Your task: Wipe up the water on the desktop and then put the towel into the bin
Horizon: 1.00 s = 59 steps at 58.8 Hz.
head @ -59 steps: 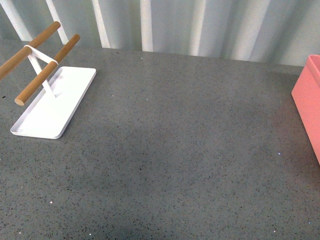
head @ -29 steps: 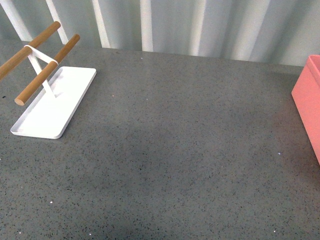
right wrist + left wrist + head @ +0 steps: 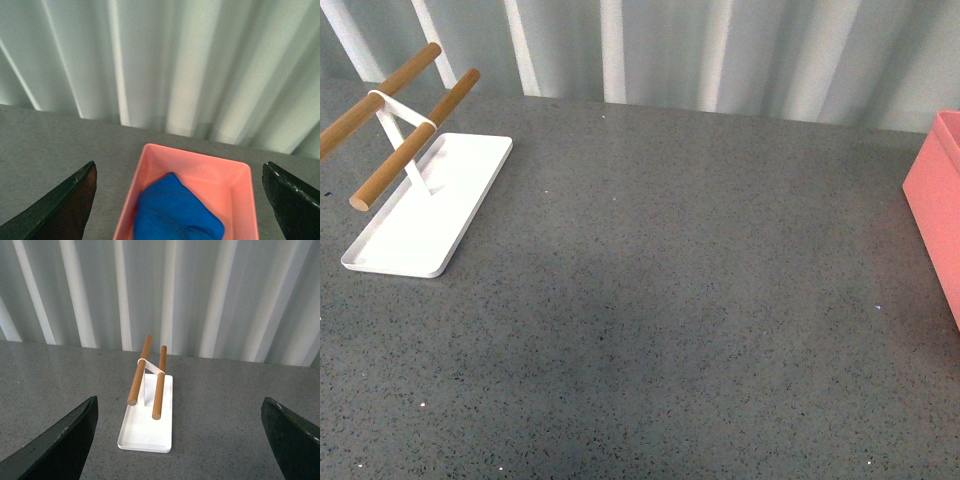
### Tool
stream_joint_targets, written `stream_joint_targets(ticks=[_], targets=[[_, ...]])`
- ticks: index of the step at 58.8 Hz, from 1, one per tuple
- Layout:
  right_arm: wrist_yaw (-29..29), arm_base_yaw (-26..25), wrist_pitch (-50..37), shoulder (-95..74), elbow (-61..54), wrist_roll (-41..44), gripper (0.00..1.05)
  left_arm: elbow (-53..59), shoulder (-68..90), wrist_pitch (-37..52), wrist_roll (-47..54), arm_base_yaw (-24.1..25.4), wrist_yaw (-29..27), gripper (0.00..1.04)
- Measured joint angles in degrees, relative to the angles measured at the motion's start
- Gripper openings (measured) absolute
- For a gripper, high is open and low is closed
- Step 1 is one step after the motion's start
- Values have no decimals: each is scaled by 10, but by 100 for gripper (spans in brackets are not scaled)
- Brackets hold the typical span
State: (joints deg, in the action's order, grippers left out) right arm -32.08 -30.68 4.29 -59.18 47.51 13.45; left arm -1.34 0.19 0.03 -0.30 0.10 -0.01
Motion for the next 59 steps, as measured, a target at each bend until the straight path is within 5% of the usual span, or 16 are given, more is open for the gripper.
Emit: stream_joint_targets(ticks=[7, 15, 38, 59], targets=[[19, 35, -19, 79, -49, -19, 96, 0, 0, 0, 0, 0, 0, 98], [134, 107, -174, 180, -182, -96, 71, 0, 0, 0, 0, 0, 0, 98], [237, 219, -210, 308, -360, -125, 3, 0, 0, 0, 0, 0, 0, 98], [316, 304, -196, 382, -419, -128, 3, 0, 0, 0, 0, 0, 0, 98]])
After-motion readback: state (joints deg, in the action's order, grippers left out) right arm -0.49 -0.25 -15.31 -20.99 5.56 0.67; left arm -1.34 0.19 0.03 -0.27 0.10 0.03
